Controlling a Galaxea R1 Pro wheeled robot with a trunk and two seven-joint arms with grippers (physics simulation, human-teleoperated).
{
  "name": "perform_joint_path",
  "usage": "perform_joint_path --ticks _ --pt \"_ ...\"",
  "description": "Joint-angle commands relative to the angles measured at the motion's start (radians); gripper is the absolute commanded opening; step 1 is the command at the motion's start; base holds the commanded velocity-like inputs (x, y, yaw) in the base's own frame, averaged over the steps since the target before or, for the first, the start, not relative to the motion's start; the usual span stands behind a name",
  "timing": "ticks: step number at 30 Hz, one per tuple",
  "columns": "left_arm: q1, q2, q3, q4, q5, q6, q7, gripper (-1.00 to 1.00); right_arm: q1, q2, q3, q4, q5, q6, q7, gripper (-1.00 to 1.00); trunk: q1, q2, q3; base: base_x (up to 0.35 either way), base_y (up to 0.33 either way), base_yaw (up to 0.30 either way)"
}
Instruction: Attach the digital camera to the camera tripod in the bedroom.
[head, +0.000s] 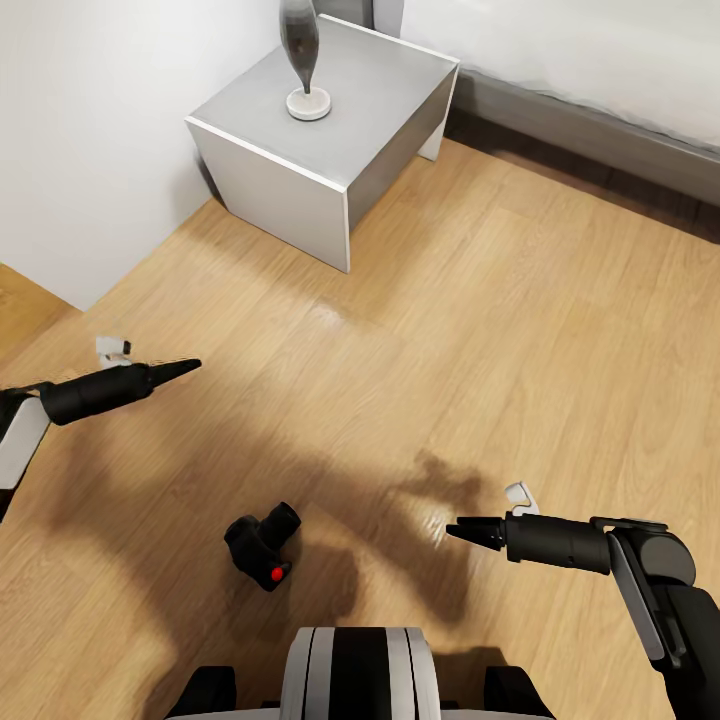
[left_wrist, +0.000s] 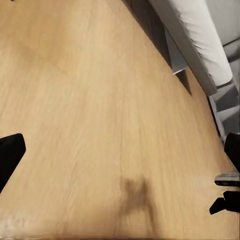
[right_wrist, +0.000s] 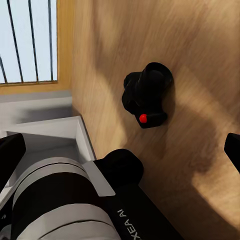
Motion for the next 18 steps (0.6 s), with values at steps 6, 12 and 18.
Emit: perform_joint_path --ticks 6,12,18 --pt "0.0 0.011 -0.069 0.009 -0.022 0.009 -0.045 1.0 0.0 0.0 0.0 0.001 -0.001 0.005 0.002 1.0 0.0 0.0 0.0 0.0 0.0 0.0" --pt "0.0 0.093 -0.215 -0.184 -0.198 0.002 -0.062 1.0 0.0 0.0 0.0 0.001 0.0 0.005 0.002 1.0 0.0 0.0 0.0 0.0 0.0 0.0" --pt "0.0 0.162 -0.305 -0.35 -0.537 -0.031 -0.158 1.0 0.0 0.0 0.0 0.001 0.0 0.005 0.002 1.0 0.0 0.0 0.0 0.0 0.0 0.0"
